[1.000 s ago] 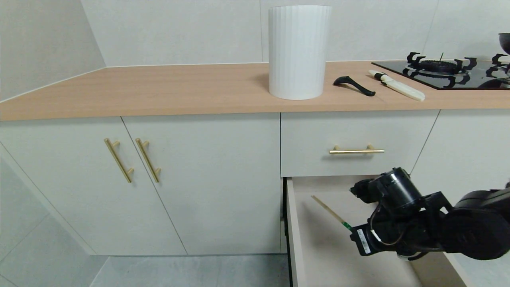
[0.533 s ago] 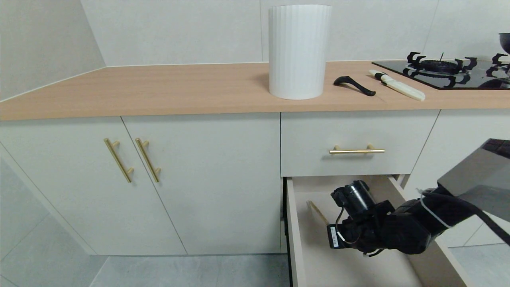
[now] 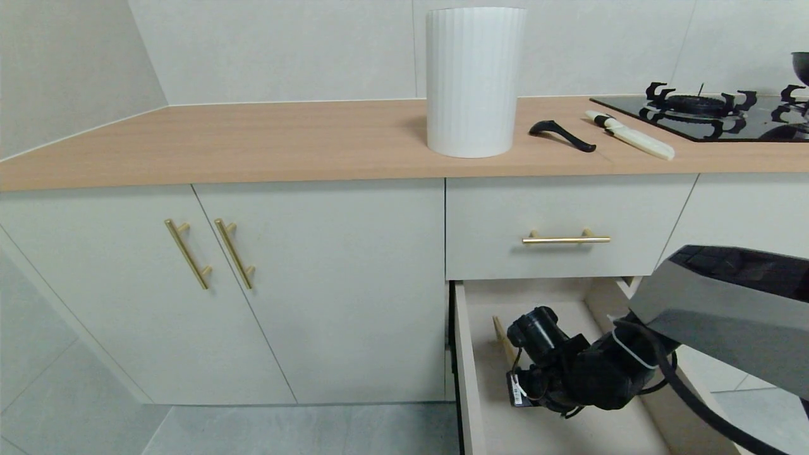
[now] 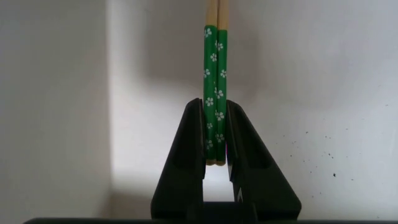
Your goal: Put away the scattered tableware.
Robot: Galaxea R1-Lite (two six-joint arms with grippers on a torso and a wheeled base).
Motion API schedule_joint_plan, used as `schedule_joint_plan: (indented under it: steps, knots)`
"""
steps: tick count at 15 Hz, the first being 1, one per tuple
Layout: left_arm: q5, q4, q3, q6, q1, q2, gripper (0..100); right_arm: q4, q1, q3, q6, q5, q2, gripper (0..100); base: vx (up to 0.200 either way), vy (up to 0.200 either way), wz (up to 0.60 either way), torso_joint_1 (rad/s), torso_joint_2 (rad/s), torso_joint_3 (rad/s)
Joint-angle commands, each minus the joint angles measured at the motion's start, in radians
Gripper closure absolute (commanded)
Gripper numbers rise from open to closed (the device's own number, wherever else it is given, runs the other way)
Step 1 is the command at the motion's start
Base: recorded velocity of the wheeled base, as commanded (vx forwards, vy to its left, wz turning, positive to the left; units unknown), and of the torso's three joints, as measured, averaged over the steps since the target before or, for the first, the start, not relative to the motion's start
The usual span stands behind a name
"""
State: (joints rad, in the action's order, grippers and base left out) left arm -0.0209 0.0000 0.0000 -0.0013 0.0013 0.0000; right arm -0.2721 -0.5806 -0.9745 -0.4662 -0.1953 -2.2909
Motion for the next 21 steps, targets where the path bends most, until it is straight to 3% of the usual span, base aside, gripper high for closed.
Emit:
schedule_joint_plan:
  steps: [1, 12, 13, 21]
  knots:
    - [-0.001, 0.0, 0.0, 0.0, 0.0, 0.002, 0, 0.001, 0.001, -0.016, 0.0, -0.007, -0.062, 100, 0.0, 0.0, 0.0, 0.0, 0.0, 0.0]
    - [-0.001, 0.0, 0.0, 0.0, 0.0, 0.002, 0, 0.001, 0.007, -0.029, 0.001, -0.012, -0.082, 100, 0.0, 0.0, 0.0, 0.0, 0.0, 0.0]
    - [-0.001, 0.0, 0.0, 0.0, 0.0, 0.002, 0, 0.001, 0.007, -0.029, 0.001, -0.012, -0.085, 0, 0.0, 0.0, 0.0, 0.0, 0.0, 0.0]
    - [-0.001, 0.0, 0.0, 0.0, 0.0, 0.002, 0, 0.01, 0.007, -0.013, -0.002, -0.01, -0.038, 0, 0.0, 0.0, 0.0, 0.0, 0.0, 0.0]
